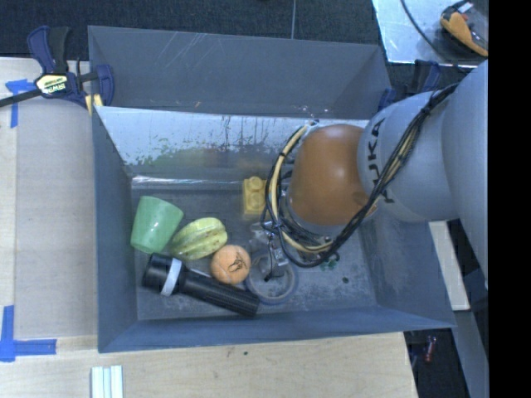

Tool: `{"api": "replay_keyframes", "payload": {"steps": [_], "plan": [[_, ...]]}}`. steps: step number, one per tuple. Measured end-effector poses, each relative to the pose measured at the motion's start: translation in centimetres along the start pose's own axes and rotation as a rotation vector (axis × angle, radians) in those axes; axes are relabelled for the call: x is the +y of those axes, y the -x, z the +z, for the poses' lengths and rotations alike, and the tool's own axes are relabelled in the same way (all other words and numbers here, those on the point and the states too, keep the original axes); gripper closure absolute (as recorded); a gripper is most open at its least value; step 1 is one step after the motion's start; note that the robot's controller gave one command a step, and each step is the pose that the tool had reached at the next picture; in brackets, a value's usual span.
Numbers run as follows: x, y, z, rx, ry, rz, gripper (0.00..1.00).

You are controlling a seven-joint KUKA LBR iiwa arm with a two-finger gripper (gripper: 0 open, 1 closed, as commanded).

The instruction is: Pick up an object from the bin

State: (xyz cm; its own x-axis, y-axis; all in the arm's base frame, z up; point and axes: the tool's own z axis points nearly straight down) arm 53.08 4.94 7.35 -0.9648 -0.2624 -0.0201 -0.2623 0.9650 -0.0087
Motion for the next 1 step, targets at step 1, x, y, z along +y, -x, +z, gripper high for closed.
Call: {"api": "replay_keyframes", "payload": {"steps": [1], "plan": [[0.13, 0.01, 0.01, -0.002, 0.0, 0.0, 1.0]]}}
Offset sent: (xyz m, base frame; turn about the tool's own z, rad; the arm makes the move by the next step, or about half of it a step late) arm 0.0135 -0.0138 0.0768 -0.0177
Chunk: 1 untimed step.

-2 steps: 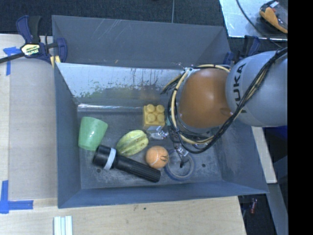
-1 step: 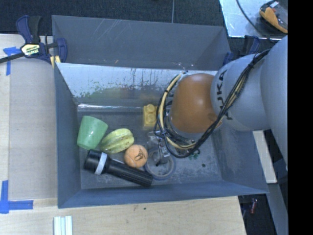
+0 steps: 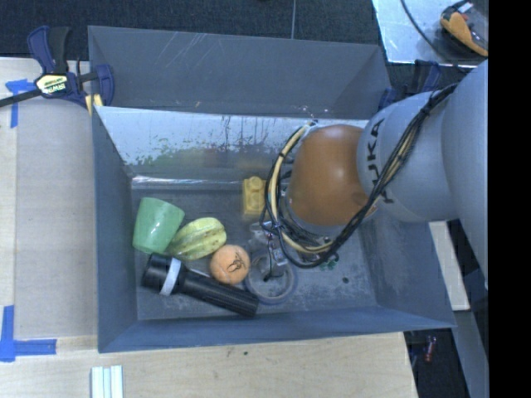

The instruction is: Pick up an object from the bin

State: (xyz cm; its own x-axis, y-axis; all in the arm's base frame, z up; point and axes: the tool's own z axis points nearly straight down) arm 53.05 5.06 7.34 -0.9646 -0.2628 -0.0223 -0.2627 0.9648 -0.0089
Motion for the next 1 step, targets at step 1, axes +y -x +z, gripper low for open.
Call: {"api": "replay_keyframes", "payload": {"steps": [1], "plan": [[-2.06, 1.37, -7.98, -0.01, -0.003, -0.015, 1.0]]}}
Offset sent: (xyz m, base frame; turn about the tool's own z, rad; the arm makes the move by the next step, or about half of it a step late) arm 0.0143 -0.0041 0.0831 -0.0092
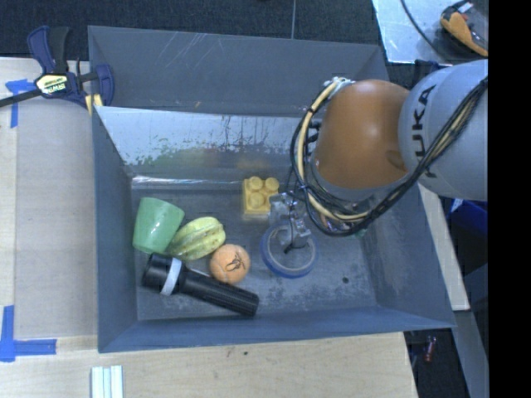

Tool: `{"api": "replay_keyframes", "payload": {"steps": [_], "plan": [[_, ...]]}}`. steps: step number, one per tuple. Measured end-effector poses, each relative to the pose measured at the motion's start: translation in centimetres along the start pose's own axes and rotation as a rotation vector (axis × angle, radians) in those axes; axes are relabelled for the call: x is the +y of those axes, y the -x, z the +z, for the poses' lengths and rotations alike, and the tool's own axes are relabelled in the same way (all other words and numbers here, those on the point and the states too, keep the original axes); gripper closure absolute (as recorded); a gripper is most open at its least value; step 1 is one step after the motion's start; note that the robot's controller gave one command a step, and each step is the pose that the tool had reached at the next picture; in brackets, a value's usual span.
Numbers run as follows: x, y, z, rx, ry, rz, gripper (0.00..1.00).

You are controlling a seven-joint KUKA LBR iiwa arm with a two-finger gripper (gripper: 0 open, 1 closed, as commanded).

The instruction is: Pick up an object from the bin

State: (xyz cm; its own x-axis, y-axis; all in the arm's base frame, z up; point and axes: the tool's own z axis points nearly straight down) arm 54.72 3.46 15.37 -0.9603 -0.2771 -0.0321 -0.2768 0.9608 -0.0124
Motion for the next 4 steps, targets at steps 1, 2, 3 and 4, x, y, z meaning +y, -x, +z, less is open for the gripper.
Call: {"api": "replay_keyframes", "payload": {"steps": [1, 2, 3, 4], "plan": [[1.2, 0.2, -0.3, 0.015, 0.007, 0.004, 1.0], [0.2, 1.4, -10.5, 0.006, 0.002, -0.012, 1.0], [0.4, 1.4, -13.0, 0.008, 0.003, -0.015, 1.0], [0.6, 2.5, -9.3, -0.003, 0.001, -0.019, 1.0]]}}
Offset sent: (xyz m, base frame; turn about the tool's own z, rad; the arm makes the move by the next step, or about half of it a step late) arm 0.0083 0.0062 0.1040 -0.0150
